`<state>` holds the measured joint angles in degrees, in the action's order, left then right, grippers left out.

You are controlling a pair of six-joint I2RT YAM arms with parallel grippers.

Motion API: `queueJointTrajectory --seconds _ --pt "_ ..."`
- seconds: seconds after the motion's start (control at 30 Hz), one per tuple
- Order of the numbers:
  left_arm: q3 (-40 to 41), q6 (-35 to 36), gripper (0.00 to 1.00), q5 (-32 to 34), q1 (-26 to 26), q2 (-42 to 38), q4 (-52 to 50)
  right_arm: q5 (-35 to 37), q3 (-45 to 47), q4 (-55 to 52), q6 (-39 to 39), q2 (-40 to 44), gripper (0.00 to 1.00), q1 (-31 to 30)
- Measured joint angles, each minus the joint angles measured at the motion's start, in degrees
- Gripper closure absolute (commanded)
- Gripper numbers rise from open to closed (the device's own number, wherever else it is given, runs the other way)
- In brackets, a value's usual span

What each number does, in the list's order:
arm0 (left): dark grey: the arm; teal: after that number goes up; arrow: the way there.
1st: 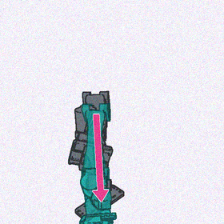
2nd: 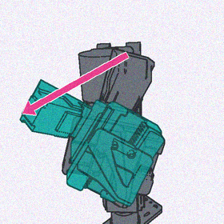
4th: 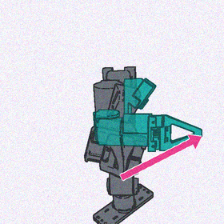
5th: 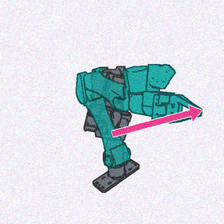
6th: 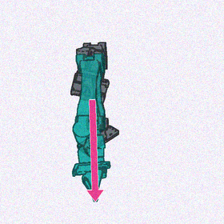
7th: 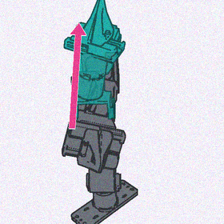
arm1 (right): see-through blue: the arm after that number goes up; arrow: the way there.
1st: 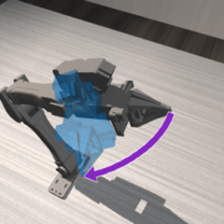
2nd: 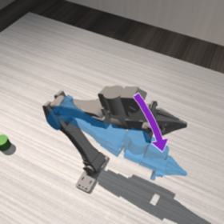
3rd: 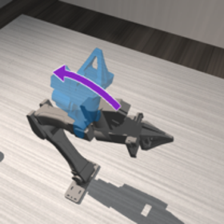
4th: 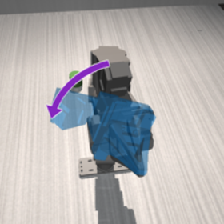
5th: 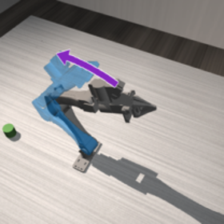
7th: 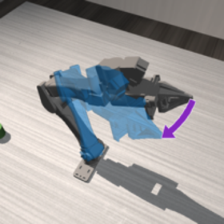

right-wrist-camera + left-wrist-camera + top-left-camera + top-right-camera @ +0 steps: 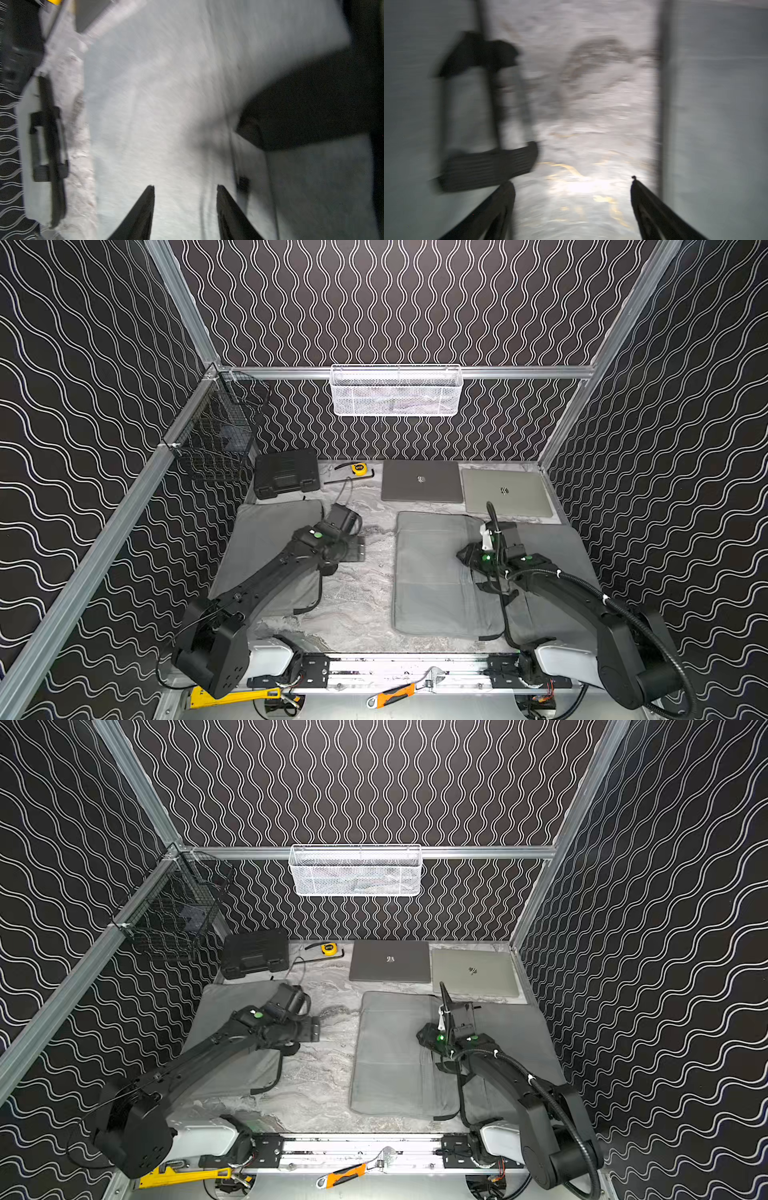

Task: Open the zippered laptop bag and take out the laptop
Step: Move the zippered laptop bag to the center of the board.

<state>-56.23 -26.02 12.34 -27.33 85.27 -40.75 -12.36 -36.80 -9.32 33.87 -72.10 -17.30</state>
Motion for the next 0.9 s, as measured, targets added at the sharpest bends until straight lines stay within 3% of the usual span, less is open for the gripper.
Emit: queueJointTrajectory --seconds 0.3,0.6,0.7,0.8,0.9 --pt "-5.22 4.44 0.01 11.37 4.46 14.16 -6.95 -0.83 -8.31 0.52 -2.43 -0.37 0.49 -0.59" --pt "-7.96 6.64 0.01 13.35 8.33 26.29 -7.02 -4.63 -7.45 3.23 -1.16 -4.74 0.48 -5.44" --pt "-7.82 6.67 0.03 14.49 8.48 27.10 -6.69 -5.29 -5.88 4.11 -0.37 -4.48 0.48 -6.23" --pt "-7.93 6.67 0.20 15.93 8.48 27.58 -6.56 -5.40 -5.01 4.07 -0.22 -3.87 0.47 -6.21" --pt "-7.96 6.82 0.44 16.57 8.57 28.37 -6.47 -5.38 -4.98 4.04 -0.22 -3.02 0.47 -6.19"
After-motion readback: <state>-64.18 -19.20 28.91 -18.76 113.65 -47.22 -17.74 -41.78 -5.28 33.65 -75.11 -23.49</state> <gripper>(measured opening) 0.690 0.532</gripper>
